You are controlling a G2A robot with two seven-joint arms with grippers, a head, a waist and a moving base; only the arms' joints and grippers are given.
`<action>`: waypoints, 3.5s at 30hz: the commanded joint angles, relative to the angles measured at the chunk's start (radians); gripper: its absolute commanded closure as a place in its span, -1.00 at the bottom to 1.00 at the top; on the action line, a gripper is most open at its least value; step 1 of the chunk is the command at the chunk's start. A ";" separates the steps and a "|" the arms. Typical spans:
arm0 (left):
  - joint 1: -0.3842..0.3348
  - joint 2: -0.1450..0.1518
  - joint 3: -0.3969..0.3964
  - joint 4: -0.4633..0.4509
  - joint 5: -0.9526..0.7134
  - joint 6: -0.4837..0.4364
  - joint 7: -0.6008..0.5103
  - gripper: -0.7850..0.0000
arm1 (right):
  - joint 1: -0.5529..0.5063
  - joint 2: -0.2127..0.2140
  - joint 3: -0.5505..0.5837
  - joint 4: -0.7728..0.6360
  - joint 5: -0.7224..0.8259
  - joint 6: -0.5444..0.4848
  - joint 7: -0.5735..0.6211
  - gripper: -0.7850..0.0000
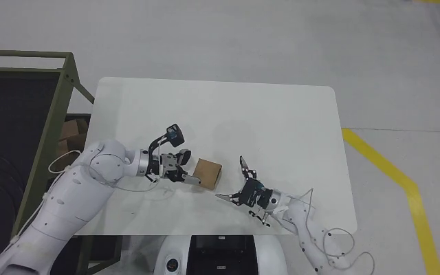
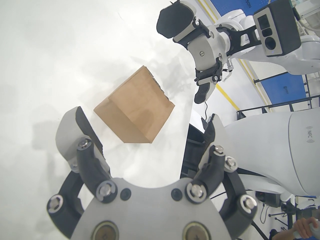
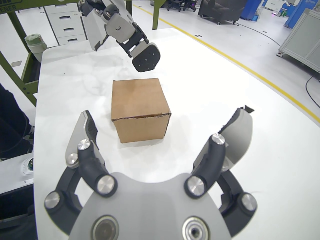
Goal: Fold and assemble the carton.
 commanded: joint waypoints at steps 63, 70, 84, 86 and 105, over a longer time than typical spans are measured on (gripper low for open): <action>-0.173 -0.047 0.173 0.157 -0.100 0.162 -0.138 0.13 | 0.283 -0.035 -0.245 0.325 -0.006 0.056 -0.041 -1.00; -0.176 -0.048 0.176 0.161 -0.099 0.164 -0.139 0.13 | 0.289 -0.020 -0.221 0.328 -0.012 0.017 -0.083 -1.00; -0.189 -0.054 0.187 0.171 -0.097 0.169 -0.141 0.15 | 0.413 -0.021 -0.252 0.425 -0.017 -0.144 -0.115 -1.00; -0.190 -0.055 0.188 0.172 -0.097 0.169 -0.140 0.15 | 0.425 -0.026 -0.264 0.444 -0.010 -0.145 -0.122 -1.00; -0.197 -0.061 0.197 0.179 -0.095 0.167 -0.139 0.15 | 0.456 -0.055 -0.339 0.507 0.012 -0.056 -0.164 -1.00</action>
